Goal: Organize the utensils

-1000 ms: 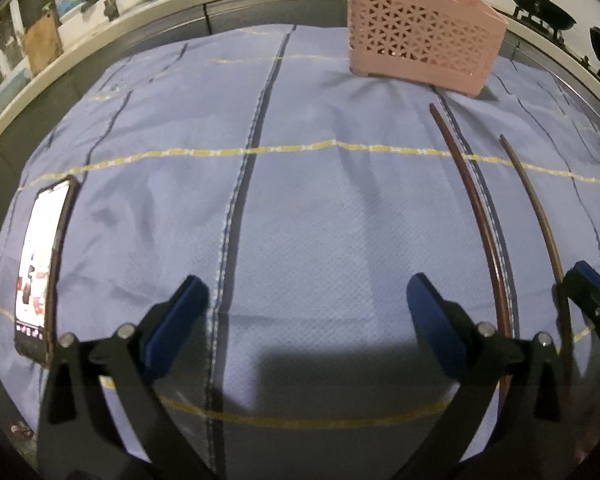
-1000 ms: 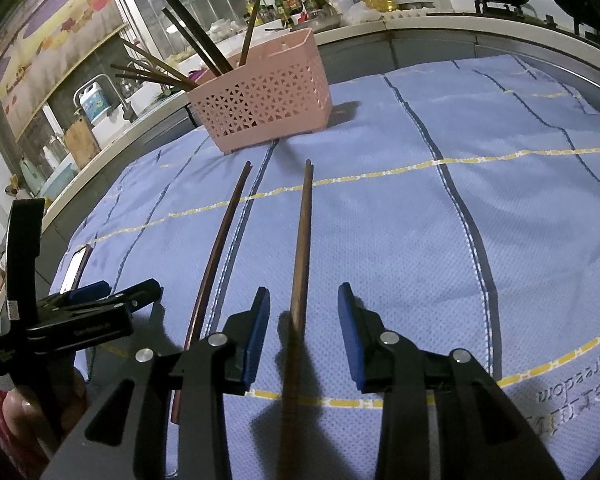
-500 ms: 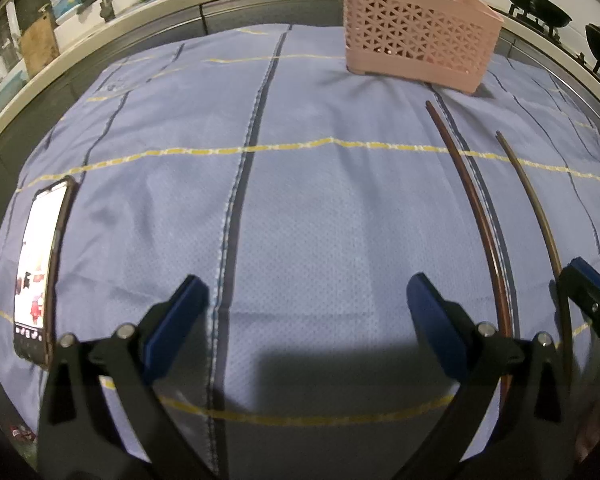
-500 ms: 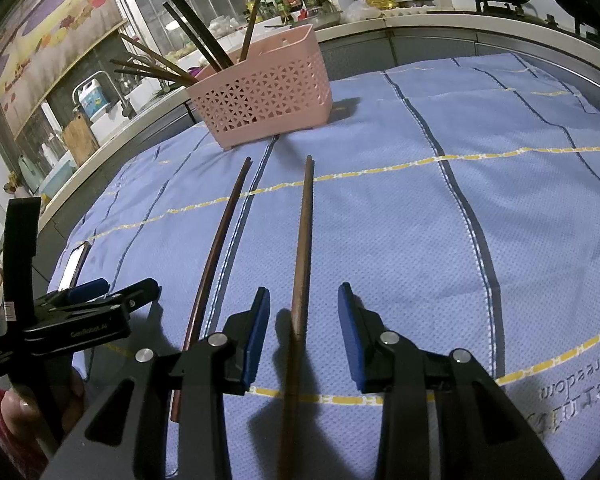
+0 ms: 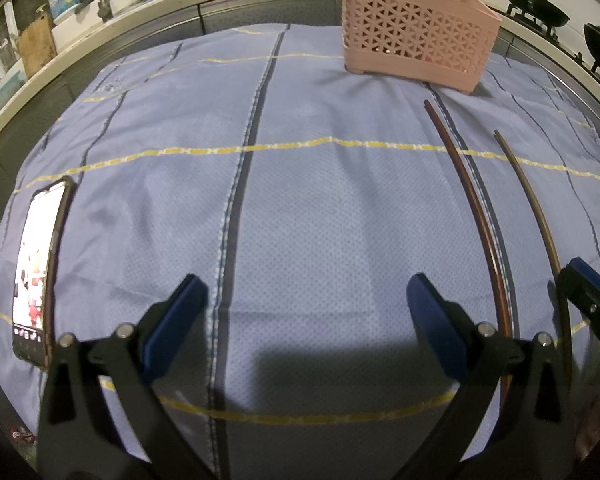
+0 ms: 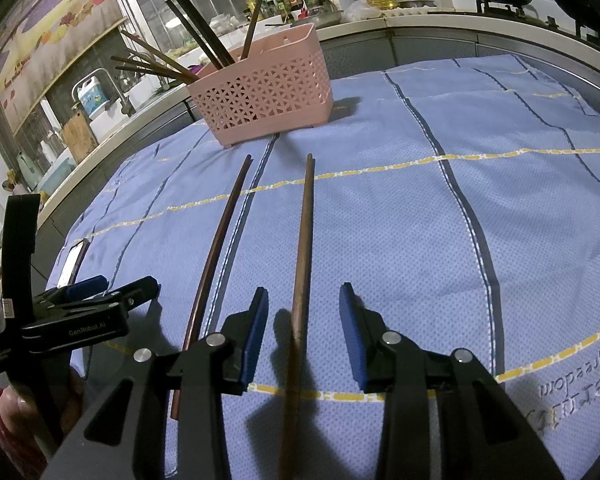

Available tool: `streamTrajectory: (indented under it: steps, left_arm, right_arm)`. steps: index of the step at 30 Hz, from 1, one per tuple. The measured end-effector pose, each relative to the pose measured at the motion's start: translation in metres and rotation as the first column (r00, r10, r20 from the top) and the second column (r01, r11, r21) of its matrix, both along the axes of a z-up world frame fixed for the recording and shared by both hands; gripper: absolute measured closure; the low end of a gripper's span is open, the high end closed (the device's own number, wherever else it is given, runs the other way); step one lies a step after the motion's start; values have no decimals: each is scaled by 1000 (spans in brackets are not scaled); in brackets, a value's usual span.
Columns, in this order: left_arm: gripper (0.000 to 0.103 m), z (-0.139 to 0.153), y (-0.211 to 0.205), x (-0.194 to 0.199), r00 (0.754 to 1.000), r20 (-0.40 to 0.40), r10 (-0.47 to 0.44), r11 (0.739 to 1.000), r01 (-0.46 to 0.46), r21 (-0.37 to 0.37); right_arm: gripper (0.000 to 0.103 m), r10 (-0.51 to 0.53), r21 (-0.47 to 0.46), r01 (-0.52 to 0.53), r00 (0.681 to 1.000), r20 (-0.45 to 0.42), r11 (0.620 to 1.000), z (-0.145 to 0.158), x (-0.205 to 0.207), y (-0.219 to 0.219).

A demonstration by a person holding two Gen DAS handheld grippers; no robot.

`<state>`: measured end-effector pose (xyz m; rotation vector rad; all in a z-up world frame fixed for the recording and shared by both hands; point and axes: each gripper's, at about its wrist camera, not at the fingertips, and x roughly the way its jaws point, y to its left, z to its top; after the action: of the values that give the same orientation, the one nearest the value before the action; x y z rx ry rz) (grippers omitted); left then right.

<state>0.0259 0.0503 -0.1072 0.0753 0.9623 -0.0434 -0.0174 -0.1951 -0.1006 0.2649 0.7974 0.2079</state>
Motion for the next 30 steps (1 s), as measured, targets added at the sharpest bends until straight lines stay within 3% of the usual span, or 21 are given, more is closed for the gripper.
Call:
streamTrajectory:
  steps: [16, 23, 27, 30]
  left_arm:
    - [5, -1, 0, 0, 1000, 0, -5, 1000, 5, -5]
    - [5, 2, 0, 6, 999, -41, -21, 1000, 20, -10]
    - [5, 15, 3, 18, 996, -69, -56, 988, 45, -147]
    - [5, 26, -7, 28, 994, -60, -94, 975, 79, -210]
  right_arm:
    - [64, -5, 1, 5, 1000, -5, 1000, -2, -3, 1]
    - [64, -9, 9, 10, 1000, -14, 1000, 4, 0, -5]
    - [64, -11, -12, 11, 1000, -4, 1000, 14, 7, -12]
    - [64, -3, 6, 3, 999, -51, 1000, 17, 26, -21]
